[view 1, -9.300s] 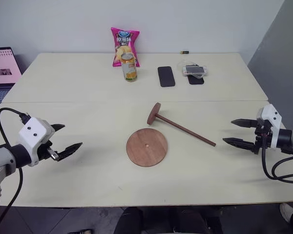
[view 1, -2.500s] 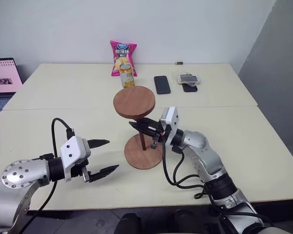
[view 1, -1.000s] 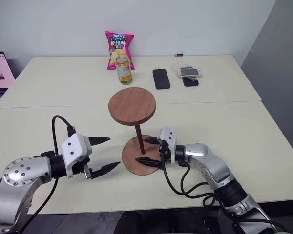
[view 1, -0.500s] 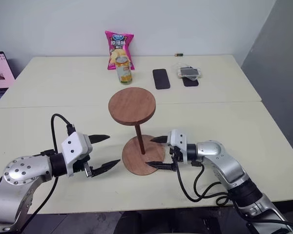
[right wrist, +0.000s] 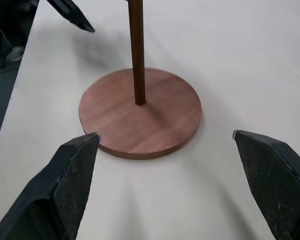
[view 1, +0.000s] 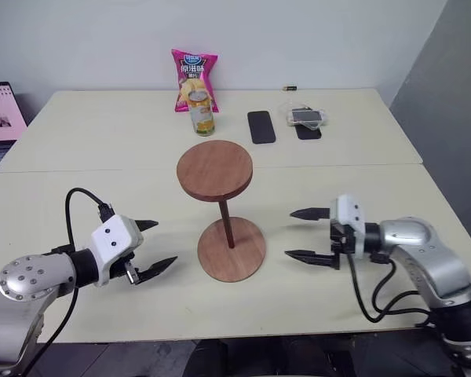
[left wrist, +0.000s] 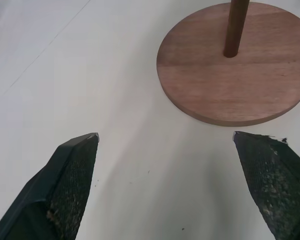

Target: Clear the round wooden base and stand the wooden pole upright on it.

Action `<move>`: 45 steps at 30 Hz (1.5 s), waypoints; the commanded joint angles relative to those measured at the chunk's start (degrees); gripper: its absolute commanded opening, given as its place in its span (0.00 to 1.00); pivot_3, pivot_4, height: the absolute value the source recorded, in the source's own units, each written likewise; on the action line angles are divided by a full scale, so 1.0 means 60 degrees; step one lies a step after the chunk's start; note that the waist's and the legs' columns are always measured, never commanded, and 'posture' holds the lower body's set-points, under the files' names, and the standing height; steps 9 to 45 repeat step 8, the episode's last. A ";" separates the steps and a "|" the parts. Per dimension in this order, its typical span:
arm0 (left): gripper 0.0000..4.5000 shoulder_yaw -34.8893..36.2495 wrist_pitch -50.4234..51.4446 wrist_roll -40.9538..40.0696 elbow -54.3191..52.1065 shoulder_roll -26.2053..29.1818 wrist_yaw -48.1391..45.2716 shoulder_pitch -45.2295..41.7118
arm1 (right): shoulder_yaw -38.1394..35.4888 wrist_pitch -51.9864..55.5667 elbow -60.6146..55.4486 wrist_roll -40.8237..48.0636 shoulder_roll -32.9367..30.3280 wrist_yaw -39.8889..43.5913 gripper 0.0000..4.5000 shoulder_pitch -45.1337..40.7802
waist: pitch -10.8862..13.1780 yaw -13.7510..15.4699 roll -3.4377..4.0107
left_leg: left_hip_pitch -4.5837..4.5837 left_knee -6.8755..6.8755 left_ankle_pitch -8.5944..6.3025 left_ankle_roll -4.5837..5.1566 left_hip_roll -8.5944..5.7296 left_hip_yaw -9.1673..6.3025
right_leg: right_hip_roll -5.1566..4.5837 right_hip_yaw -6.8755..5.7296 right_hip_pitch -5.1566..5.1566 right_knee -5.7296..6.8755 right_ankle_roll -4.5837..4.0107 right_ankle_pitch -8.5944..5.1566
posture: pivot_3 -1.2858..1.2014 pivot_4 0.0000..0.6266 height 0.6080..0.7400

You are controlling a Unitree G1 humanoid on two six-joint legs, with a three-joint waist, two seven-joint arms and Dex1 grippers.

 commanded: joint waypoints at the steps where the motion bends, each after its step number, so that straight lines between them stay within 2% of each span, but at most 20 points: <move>1: 1.00 0.0528 0.0158 -0.0227 -0.0107 0.0288 -0.0183 -0.0193 | -0.0995 0.0231 -0.0446 0.0656 -0.0818 0.0562 0.99 0.0250 | 0.0006 0.0046 -0.0005 | 0.0000 0.0000 0.0000 0.0000 0.0000 -0.0002 | 0.0000 -0.0003 0.0001 -0.0001 0.0000 0.0000 | 0.52 0.24 1.00; 6: 1.00 0.0583 0.0371 -0.0474 -0.0202 0.0346 -0.0357 -0.0387 | -0.1295 0.0266 -0.0328 0.0855 -0.1115 0.0632 0.99 0.0256 | 0.0013 0.0070 -0.0017 | 0.0005 0.0005 0.0000 0.0000 0.0002 0.0004 | 0.0002 0.0000 0.0008 -0.0001 0.0001 0.0000 | 0.52 0.24 1.00; 45: 1.00 0.0605 0.0370 -0.0561 -0.0198 0.0342 -0.0484 -0.0390 | -0.1237 0.0294 -0.0337 0.0871 -0.1092 0.0598 0.99 0.0195 | 0.0015 0.0070 -0.0017 | 0.0007 0.0005 0.0000 0.0000 0.0002 0.0005 | 0.0003 0.0001 0.0009 -0.0001 0.0000 0.0000 | 0.52 0.24 1.00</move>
